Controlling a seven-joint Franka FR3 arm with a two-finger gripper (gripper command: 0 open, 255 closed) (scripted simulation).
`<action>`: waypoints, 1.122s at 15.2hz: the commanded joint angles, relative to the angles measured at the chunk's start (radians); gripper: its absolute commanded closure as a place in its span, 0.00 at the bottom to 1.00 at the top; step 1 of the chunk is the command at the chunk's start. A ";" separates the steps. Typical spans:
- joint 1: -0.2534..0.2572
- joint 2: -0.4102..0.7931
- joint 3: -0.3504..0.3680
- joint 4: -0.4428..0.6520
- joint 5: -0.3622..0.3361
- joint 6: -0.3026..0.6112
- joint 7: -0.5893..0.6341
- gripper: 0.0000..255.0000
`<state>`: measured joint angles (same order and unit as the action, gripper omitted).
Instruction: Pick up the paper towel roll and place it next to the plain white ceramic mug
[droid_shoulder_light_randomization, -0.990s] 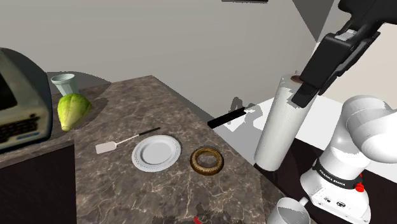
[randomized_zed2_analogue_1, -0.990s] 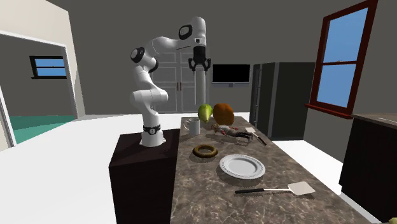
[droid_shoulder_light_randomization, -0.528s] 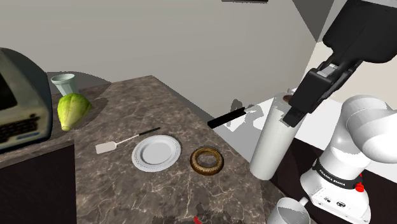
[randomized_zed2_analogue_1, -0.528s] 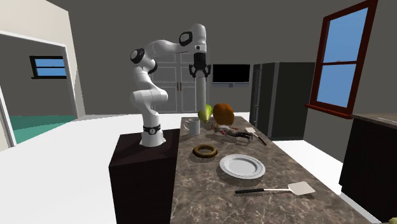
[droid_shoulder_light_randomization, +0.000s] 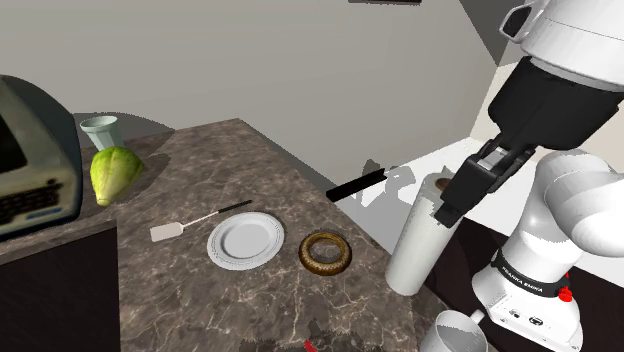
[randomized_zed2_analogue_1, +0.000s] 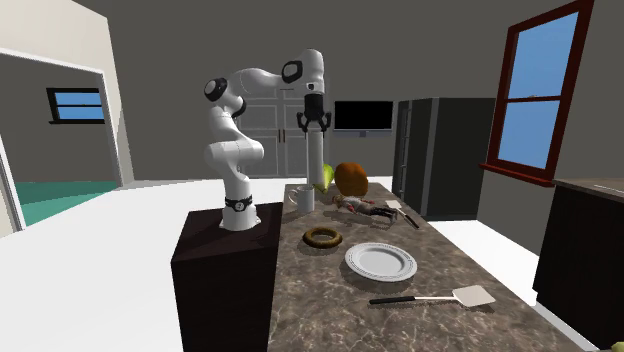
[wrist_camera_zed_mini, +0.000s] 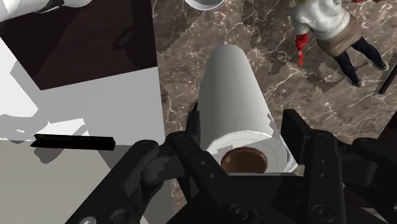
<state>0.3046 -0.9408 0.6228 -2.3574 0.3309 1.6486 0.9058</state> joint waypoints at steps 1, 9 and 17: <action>0.003 -0.004 0.010 -0.029 0.009 0.026 0.000 1.00; 0.023 -0.020 0.052 -0.136 0.047 0.118 0.004 1.00; 0.040 -0.020 0.103 -0.233 0.090 0.216 0.010 1.00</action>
<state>0.3437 -0.9638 0.7176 -2.5814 0.4153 1.8512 0.9142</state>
